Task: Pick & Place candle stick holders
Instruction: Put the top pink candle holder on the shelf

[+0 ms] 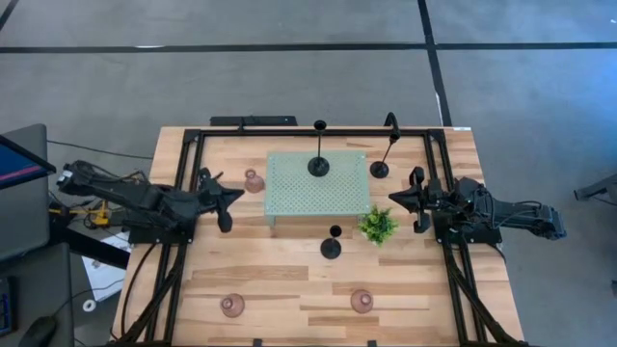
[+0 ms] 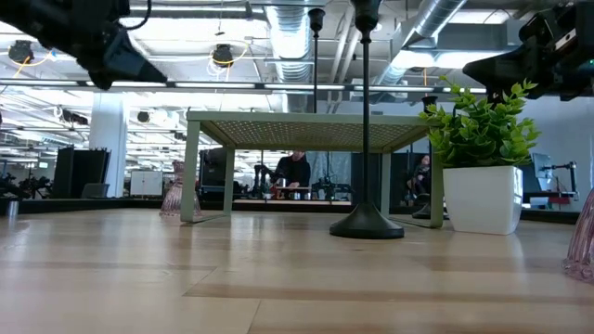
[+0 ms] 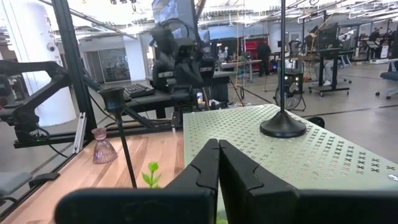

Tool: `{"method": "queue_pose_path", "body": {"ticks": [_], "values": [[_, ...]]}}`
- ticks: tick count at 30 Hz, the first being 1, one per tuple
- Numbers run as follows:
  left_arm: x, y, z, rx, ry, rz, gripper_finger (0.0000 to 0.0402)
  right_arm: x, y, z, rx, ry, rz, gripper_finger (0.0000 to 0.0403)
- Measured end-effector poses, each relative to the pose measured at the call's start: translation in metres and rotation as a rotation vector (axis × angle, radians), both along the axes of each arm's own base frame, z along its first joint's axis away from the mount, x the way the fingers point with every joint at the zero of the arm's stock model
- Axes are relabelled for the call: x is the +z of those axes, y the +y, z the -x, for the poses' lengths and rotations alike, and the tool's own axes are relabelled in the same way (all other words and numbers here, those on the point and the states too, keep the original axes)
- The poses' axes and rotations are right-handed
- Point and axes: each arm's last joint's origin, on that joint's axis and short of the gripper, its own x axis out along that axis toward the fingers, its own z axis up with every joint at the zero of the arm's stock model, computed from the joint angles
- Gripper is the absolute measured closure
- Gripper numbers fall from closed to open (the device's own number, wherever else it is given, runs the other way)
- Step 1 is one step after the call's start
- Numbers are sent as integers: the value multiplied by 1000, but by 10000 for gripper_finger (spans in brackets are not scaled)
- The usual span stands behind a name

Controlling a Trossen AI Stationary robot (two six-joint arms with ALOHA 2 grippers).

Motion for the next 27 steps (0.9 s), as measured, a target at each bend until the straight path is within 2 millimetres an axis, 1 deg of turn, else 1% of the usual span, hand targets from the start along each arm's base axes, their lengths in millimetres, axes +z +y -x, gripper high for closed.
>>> {"method": "queue_pose_path", "body": {"ticks": [4,12,15,19,23,27], "values": [[-11,-4,-7,62,67,32,399,0,0,0,0,-1,0,403],[-29,-12,-25,120,164,72,399,0,0,0,0,-2,0,403],[-40,-13,-28,163,198,78,399,0,0,0,1,-2,0,403],[-54,-13,-30,219,211,118,399,0,0,0,0,-2,0,403],[-69,-11,-25,253,217,160,399,0,0,0,0,-2,0,403],[-75,-10,-22,276,204,192,399,0,0,0,1,-1,0,403]]}}
